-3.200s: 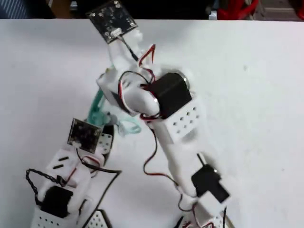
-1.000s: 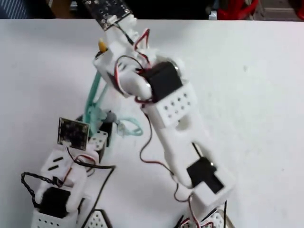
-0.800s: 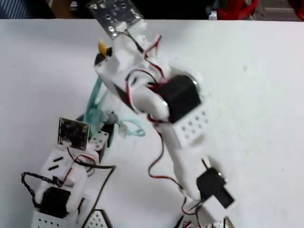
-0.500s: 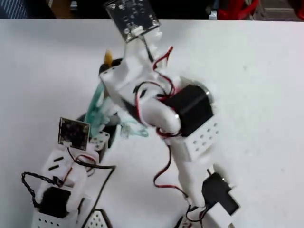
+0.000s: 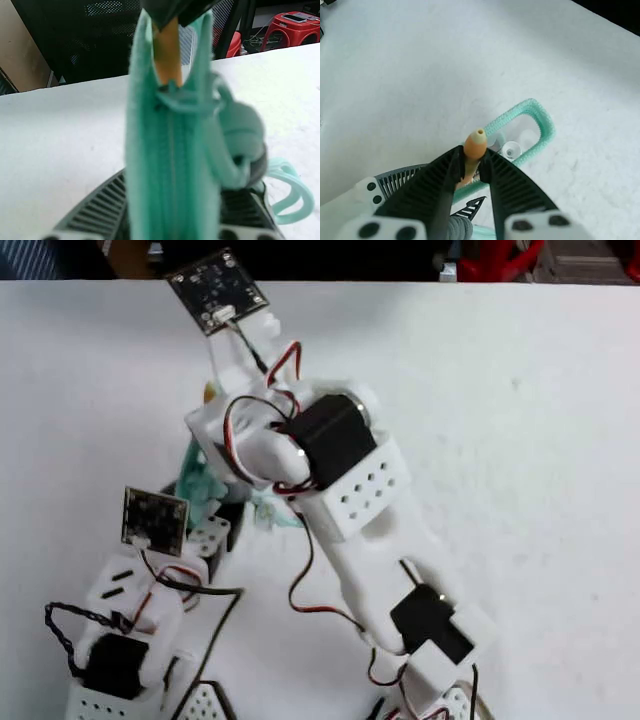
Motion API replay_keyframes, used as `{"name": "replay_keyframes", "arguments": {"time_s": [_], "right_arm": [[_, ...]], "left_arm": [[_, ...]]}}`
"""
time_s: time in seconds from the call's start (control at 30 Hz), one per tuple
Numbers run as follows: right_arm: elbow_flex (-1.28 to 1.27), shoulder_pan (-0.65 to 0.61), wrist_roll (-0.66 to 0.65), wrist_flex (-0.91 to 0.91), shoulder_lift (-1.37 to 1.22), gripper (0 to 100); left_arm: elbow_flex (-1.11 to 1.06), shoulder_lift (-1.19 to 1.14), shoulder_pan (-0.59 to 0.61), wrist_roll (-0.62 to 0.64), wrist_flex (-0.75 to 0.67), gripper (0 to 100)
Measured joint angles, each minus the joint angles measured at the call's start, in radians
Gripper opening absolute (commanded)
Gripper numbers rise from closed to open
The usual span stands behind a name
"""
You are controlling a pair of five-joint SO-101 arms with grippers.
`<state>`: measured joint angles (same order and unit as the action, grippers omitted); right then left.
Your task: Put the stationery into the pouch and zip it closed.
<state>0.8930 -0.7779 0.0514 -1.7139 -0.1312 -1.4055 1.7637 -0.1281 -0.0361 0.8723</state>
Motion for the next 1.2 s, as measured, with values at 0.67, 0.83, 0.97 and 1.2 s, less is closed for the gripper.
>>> {"name": "replay_keyframes", "arguments": {"time_s": [0.67,0.83,0.97,1.2], "right_arm": [[-0.433,0.058,-0.348,0.0,0.453,17.4],[-0.72,0.017,-0.439,0.087,0.615,17.4],[-0.967,-0.074,-0.499,0.232,0.812,17.3],[-1.379,-0.126,-0.531,0.542,0.985,17.3]], "left_arm": [[0.0,0.0,0.038,0.0,0.0,19],[0.0,0.0,0.04,0.0,0.0,19],[0.0,0.0,0.04,0.0,0.0,19],[0.0,0.0,0.04,0.0,0.0,19]]}}
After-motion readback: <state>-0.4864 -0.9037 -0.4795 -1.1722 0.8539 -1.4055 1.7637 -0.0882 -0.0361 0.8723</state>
